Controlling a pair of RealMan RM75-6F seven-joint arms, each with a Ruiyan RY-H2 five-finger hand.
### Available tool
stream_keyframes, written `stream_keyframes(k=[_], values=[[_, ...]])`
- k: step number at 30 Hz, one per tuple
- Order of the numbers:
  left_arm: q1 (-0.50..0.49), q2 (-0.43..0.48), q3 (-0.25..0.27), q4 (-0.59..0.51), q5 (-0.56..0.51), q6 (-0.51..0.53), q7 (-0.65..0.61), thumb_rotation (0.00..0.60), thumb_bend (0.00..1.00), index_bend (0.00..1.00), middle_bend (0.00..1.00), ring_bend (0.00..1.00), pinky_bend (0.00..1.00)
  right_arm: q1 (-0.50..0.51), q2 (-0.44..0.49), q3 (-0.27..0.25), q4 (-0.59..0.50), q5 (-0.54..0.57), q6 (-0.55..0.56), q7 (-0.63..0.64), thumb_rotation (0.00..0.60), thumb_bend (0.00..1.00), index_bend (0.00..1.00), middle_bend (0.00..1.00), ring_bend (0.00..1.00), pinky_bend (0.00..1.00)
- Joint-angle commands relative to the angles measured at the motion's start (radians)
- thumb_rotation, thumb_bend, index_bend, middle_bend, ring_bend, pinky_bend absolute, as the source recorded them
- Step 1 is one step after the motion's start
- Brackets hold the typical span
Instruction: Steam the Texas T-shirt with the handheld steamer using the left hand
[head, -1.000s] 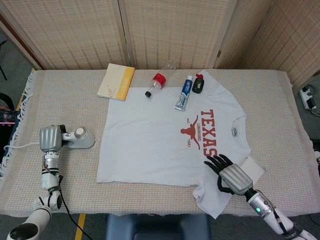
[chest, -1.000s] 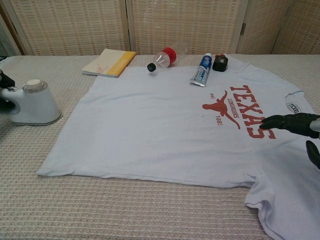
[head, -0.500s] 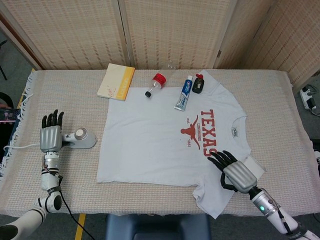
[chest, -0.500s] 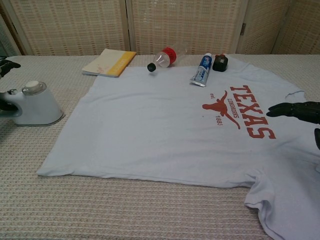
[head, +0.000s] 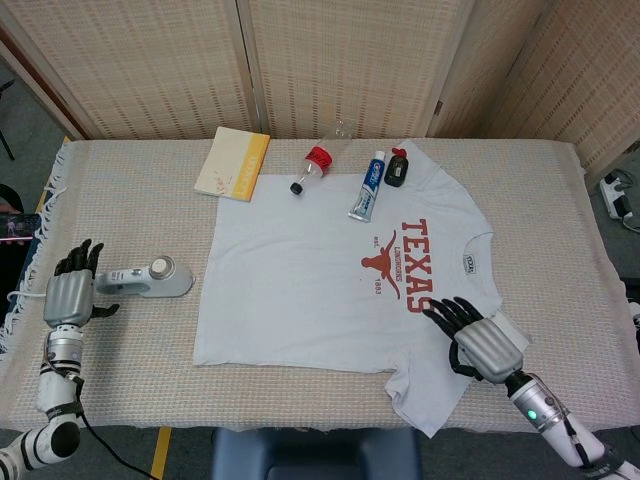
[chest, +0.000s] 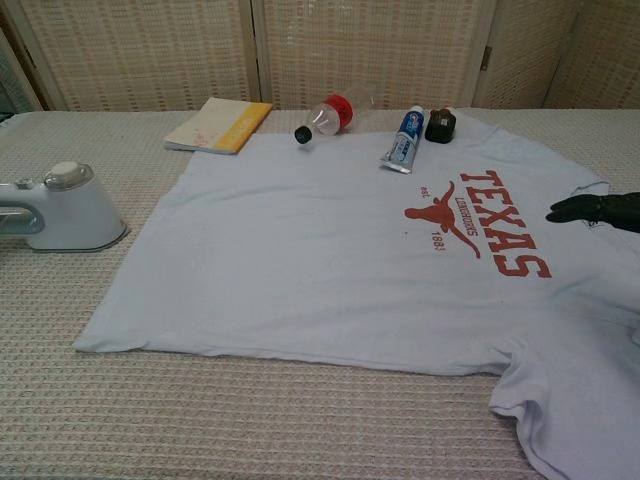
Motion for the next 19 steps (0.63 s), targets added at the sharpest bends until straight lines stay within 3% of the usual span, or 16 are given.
stream_keyframes(k=[1,3,4,12,19], values=[[0.056,0.066,0.039,-0.027,0.092,0.063,-0.118,0.6,0.03,0.25,0.32,0.25,0.36,-0.022,0.031,0.013,-0.028,0.032,0.026,-0.028,0.382,0.52,0.0,0.06,0.0,0.0],[0.081,0.097,0.059,-0.047,0.126,0.089,-0.164,0.6,0.03,0.28,0.34,0.25,0.36,-0.043,0.046,0.023,-0.04,0.046,0.059,-0.027,0.382,0.15,0.0,0.08,0.0,0.0],[0.094,0.11,0.068,-0.059,0.137,0.102,-0.179,0.6,0.03,0.28,0.34,0.25,0.36,-0.053,0.052,0.027,-0.043,0.051,0.078,-0.026,0.386,0.04,0.0,0.08,0.0,0.0],[0.223,0.224,0.172,-0.222,0.25,0.253,-0.221,0.6,0.02,0.28,0.31,0.22,0.3,-0.2,0.053,0.052,-0.039,0.064,0.32,-0.099,0.37,0.0,0.0,0.08,0.0,0.0],[0.308,0.248,0.237,-0.283,0.316,0.363,-0.217,0.6,0.01,0.3,0.32,0.21,0.27,-0.305,0.052,0.047,-0.037,0.106,0.416,-0.115,0.371,0.0,0.0,0.06,0.0,0.0]])
